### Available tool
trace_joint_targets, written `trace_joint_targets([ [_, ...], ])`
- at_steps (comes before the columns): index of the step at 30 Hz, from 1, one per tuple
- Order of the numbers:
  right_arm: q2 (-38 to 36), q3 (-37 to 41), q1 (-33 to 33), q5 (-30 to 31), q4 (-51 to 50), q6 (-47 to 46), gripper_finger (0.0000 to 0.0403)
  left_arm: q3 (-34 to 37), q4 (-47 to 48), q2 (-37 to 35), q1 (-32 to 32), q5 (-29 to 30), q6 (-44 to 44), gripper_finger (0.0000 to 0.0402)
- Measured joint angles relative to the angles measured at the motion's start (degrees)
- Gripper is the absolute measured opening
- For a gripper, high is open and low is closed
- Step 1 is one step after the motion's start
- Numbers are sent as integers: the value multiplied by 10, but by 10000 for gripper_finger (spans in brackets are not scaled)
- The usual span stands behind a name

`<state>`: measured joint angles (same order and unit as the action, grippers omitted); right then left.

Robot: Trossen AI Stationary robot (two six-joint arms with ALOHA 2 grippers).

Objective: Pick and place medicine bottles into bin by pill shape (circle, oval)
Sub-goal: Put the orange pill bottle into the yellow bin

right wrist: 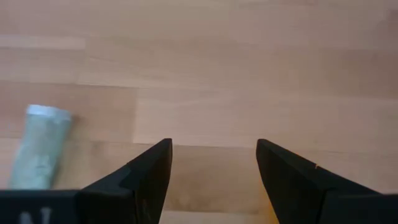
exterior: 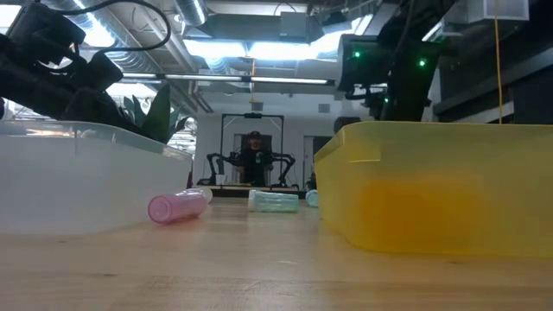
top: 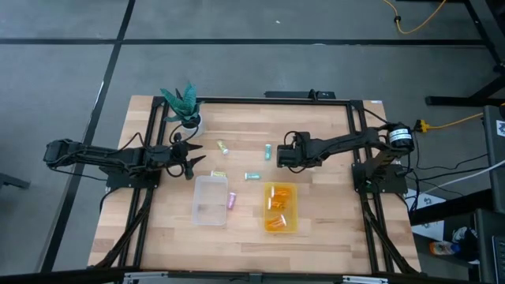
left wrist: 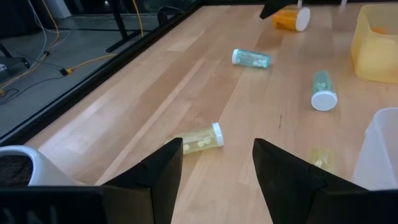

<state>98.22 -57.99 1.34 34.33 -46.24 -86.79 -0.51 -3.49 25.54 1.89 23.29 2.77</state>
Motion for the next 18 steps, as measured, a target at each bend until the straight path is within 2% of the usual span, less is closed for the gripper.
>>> trace_joint_targets([
  [6, -4, -22, -5, -25, -119, -54, 236, 0, 0, 0, 0, 0, -4, 190],
  [11, -4, -25, -27, -65, -207, -134, 236, 0, 0, 0, 0, 0, -4, 190],
  [14, -4, -25, -40, -94, -211, -167, 236, 0, 0, 0, 0, 0, -4, 190],
  [18, -4, -25, -49, -81, -182, -180, 236, 0, 0, 0, 0, 0, -3, 190],
])
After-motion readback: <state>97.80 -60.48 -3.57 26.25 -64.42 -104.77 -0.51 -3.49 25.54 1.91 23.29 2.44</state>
